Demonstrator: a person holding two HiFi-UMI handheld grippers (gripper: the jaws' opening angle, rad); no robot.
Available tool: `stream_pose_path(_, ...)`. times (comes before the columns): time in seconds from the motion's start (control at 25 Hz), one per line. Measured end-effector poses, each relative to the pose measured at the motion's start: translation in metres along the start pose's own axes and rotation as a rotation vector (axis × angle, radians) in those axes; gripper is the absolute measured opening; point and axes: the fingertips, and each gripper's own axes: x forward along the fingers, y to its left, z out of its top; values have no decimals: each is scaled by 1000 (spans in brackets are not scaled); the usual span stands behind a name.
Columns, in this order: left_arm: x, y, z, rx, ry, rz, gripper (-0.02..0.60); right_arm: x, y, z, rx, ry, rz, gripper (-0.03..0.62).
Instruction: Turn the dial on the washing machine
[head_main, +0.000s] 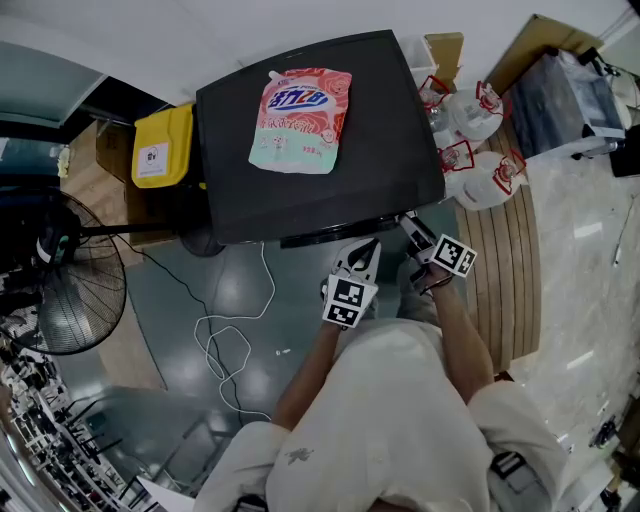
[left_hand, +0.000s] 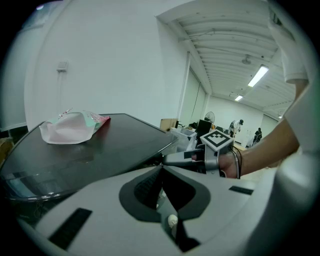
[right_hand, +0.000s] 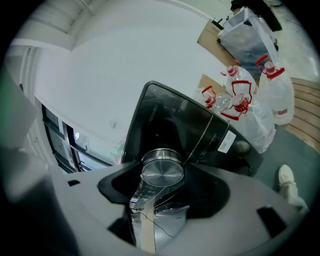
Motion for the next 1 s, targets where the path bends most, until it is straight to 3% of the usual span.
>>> stream_pose_path(0.24,-2,0,1,1,-5,-6,14,-2,-2,4,-140,11,-80,324)
stream_pose_path(0.6,-5,4,0,-1,-11,4,14,-8,2,8,-503,46,-253,334)
stream_pose_path(0.84,-8,5,-3,-3,-7,9,14,-6,0,1,-831,95,-411,328)
stream_pose_path(1.0,-10,8,-5,-5,-4,18,14,-3,0,-2,-984,122,-473,314)
